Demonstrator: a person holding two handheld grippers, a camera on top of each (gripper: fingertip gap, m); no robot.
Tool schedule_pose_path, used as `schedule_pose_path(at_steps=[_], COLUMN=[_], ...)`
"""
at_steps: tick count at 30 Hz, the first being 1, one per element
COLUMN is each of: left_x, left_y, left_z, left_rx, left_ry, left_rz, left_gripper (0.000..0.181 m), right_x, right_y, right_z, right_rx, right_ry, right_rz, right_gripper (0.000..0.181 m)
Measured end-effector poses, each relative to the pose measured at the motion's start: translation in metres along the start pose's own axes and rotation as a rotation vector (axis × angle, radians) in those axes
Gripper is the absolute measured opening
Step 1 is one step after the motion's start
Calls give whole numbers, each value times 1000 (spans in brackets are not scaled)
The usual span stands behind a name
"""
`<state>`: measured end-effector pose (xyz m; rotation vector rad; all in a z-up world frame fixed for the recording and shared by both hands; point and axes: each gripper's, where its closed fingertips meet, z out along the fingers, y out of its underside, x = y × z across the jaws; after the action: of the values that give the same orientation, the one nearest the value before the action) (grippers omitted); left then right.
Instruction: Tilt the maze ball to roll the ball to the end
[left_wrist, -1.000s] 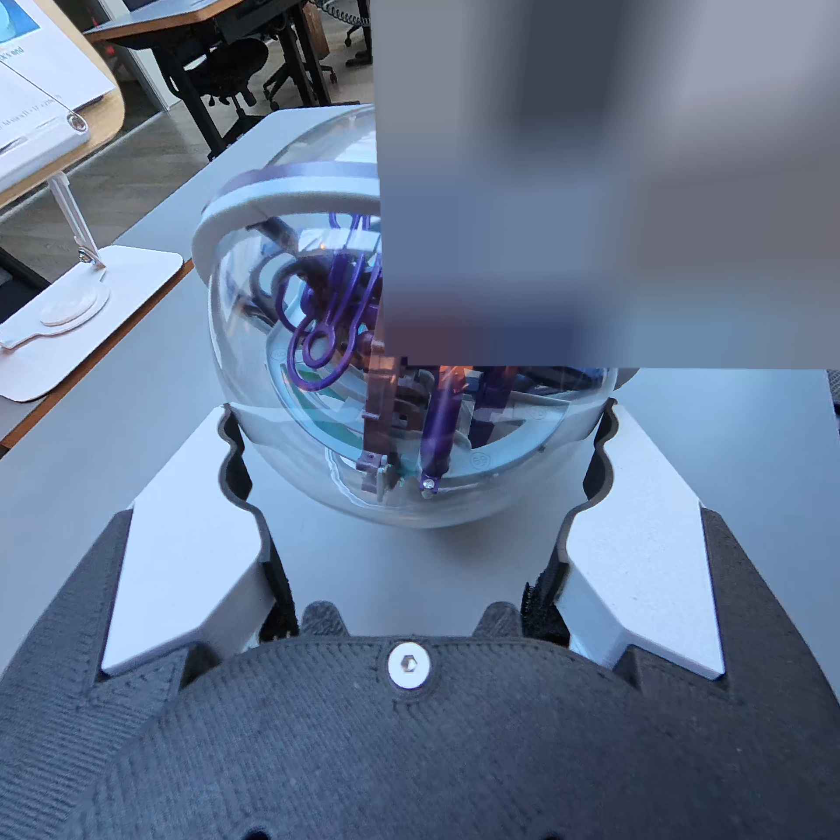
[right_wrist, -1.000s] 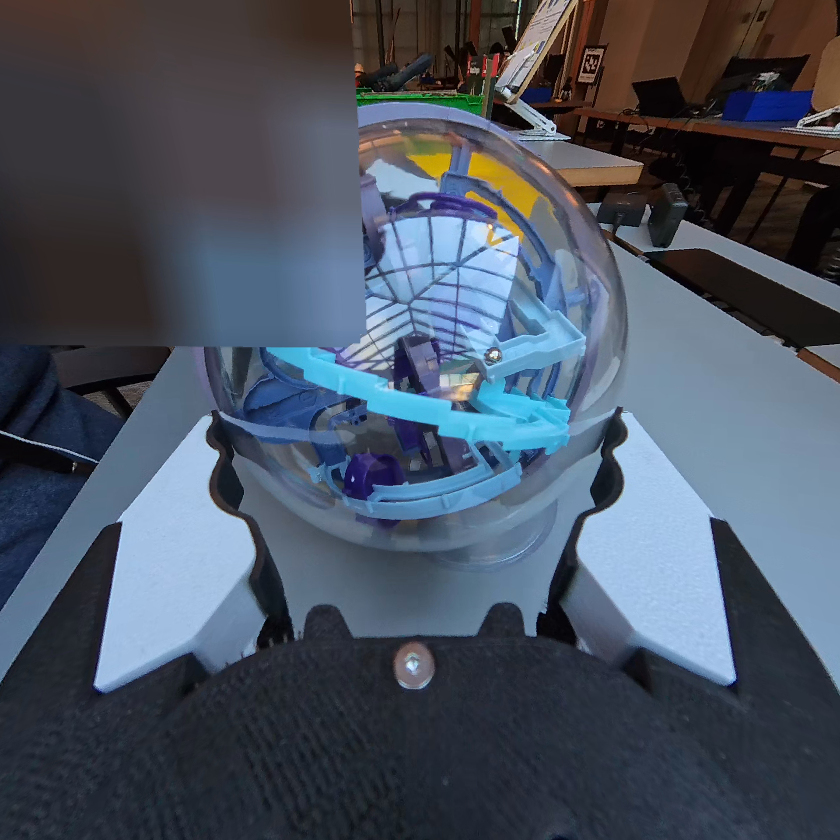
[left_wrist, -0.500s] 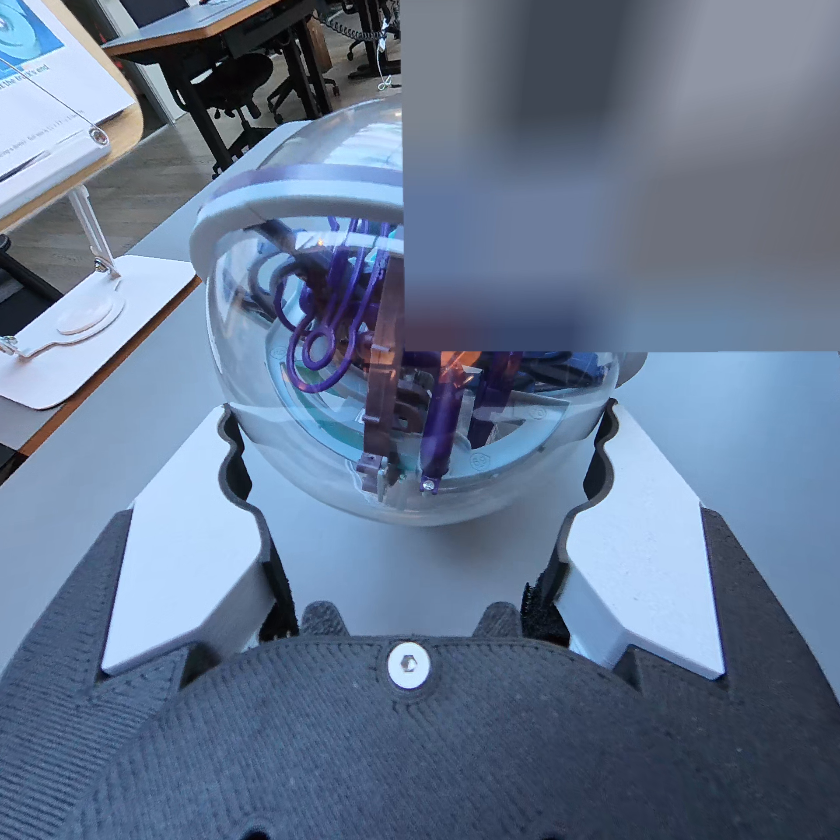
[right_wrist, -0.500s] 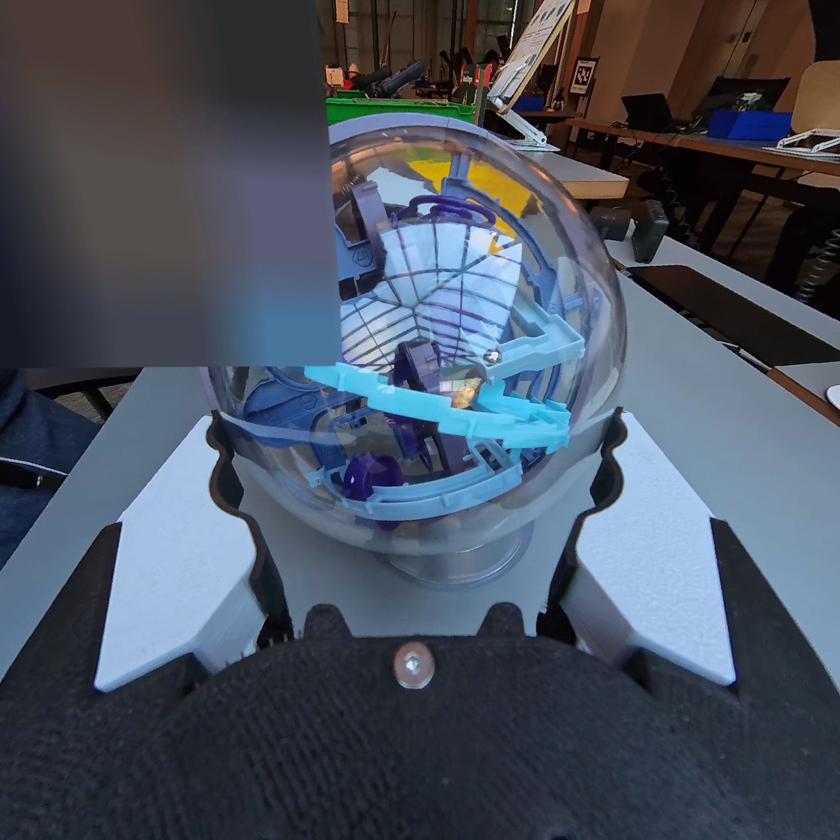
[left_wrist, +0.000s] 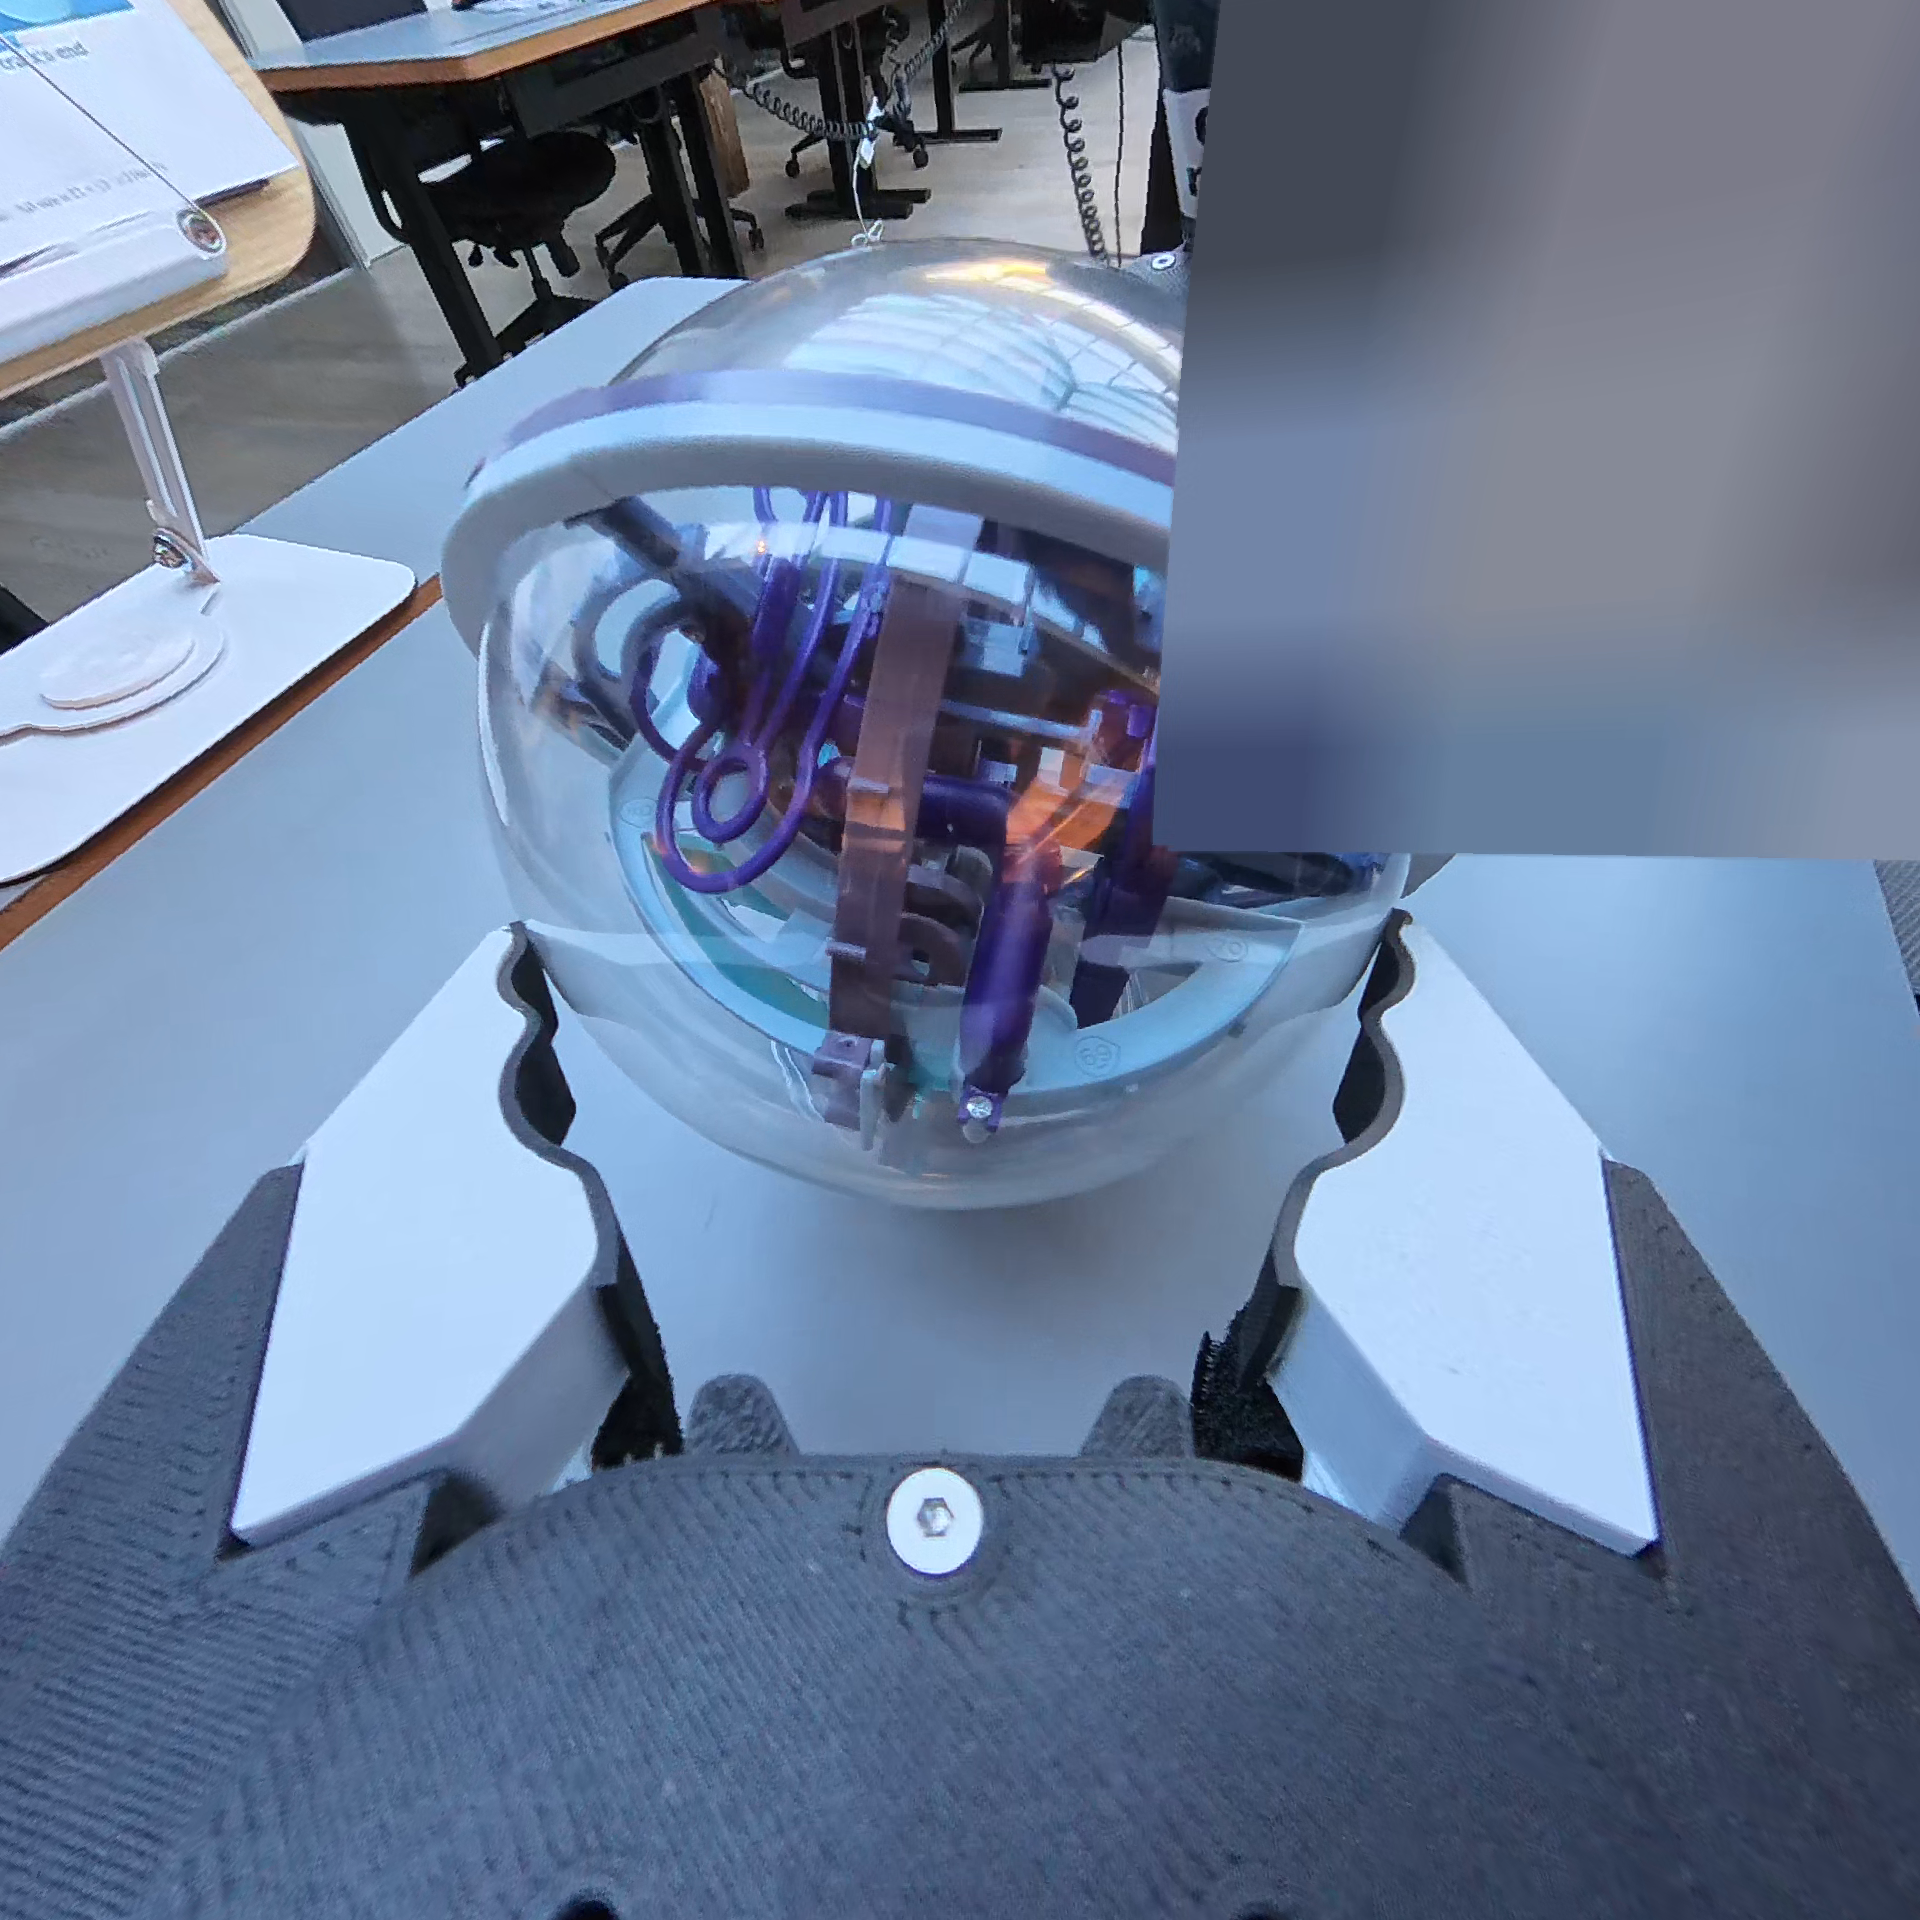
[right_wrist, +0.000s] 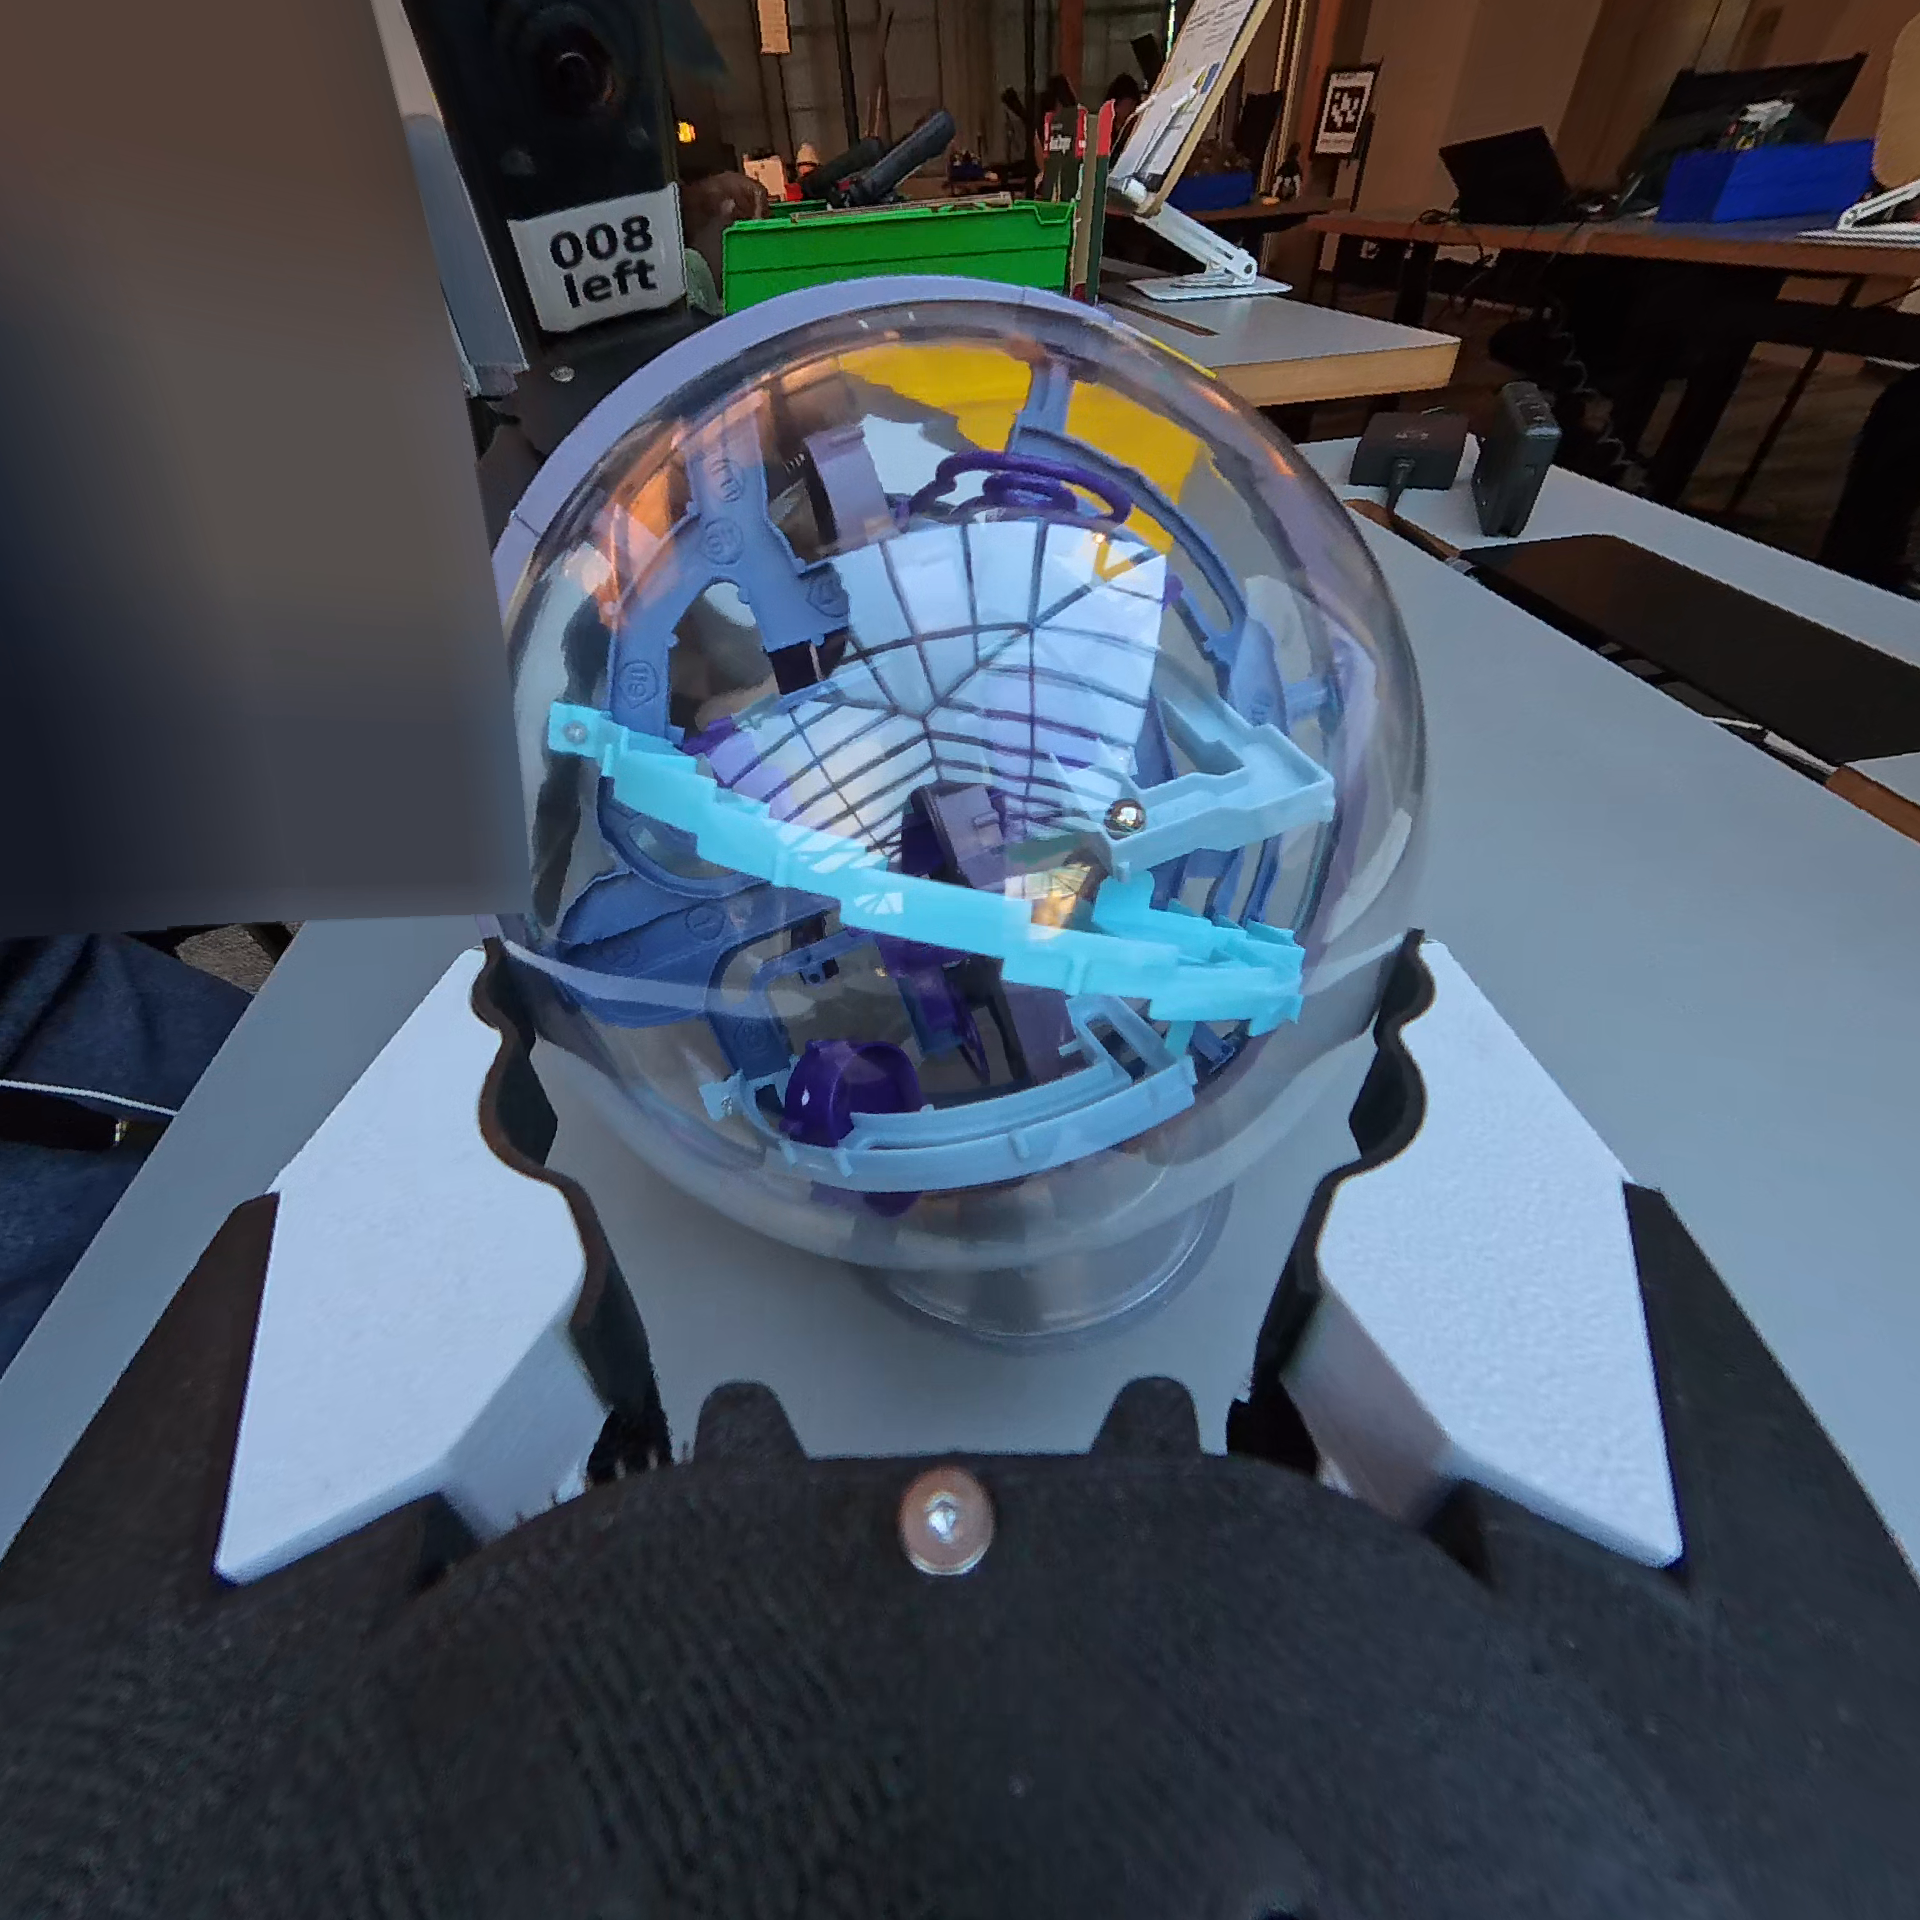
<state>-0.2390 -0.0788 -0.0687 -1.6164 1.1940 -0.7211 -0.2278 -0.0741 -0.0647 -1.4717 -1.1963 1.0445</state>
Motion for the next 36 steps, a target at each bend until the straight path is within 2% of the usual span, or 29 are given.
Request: schedule_pose_path(at_steps=[36], left_x=[-11], left_y=[1], left_z=[2], left_rx=[95], left_ry=[14], left_rz=[29], left_gripper=[149], right_x=[11], right_y=[2], right_z=[4], right_rx=[-32], right_ry=[42], right_rz=[-52], right_gripper=[157])
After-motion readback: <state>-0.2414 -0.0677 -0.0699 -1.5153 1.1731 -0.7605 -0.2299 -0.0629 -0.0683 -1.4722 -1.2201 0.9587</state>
